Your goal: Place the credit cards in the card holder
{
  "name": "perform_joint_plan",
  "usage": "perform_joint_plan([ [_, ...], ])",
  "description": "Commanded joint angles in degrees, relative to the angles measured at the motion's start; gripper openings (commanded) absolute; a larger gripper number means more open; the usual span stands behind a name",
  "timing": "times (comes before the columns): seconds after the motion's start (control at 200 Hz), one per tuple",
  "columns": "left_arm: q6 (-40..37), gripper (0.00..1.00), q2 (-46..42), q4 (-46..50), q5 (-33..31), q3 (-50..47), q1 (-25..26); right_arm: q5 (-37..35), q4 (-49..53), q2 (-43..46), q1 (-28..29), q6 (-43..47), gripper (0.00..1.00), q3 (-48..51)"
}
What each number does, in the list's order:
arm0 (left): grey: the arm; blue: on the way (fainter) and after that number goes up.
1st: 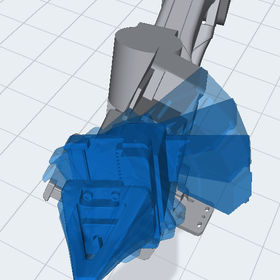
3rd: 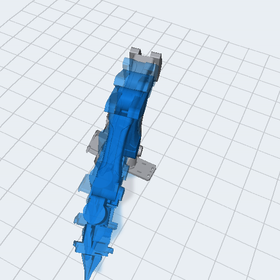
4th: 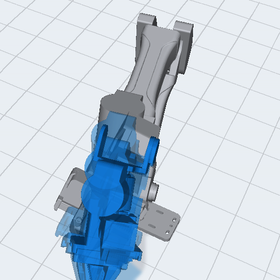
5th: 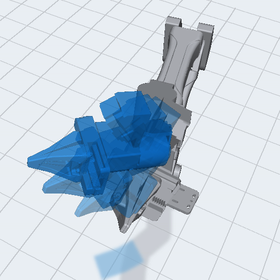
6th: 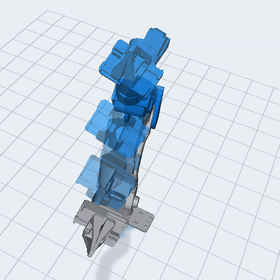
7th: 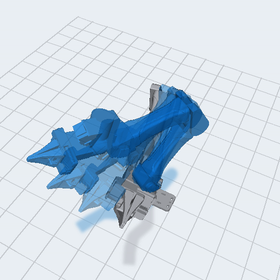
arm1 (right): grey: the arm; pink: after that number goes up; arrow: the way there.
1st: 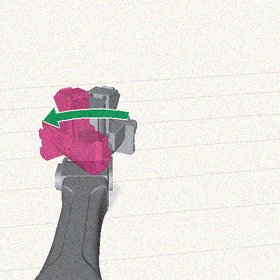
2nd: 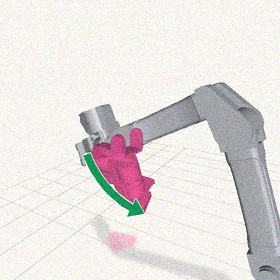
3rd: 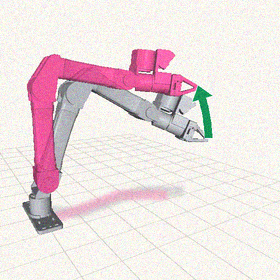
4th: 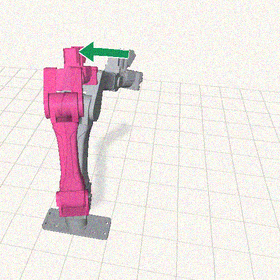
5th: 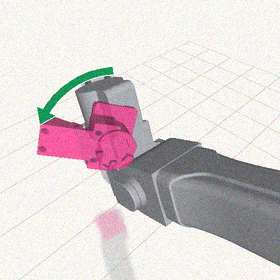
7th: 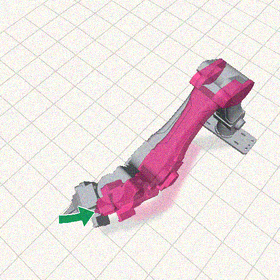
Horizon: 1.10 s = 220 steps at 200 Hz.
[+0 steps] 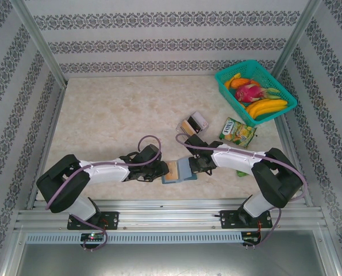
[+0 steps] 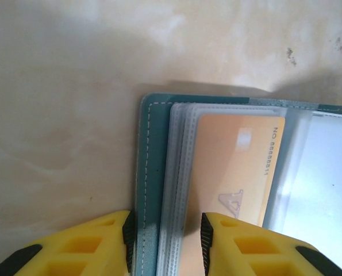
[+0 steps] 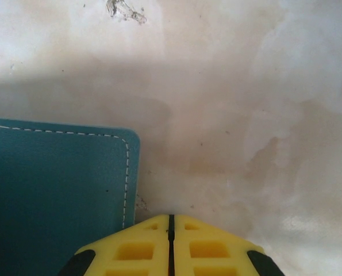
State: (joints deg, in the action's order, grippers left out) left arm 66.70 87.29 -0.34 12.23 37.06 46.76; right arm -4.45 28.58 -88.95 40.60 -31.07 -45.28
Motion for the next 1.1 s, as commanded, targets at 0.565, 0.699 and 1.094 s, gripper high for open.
perform_joint_plan([
  [0.565, -0.8, 0.37, -1.9, -14.1, 7.1, 2.3, 0.3, 6.4, -5.9, 0.0, -0.7, -1.5, 0.08, 2.0],
  [0.699, -2.2, 0.37, 1.0, -11.7, 8.6, 5.4, 0.3, 8.8, -8.6, 4.3, -3.0, -3.3, 0.08, 5.0],
  [1.094, 0.5, 0.29, 11.7, -12.4, 11.1, 8.7, 0.8, 20.1, -15.5, 14.2, -9.5, -6.6, 0.12, 11.2],
])
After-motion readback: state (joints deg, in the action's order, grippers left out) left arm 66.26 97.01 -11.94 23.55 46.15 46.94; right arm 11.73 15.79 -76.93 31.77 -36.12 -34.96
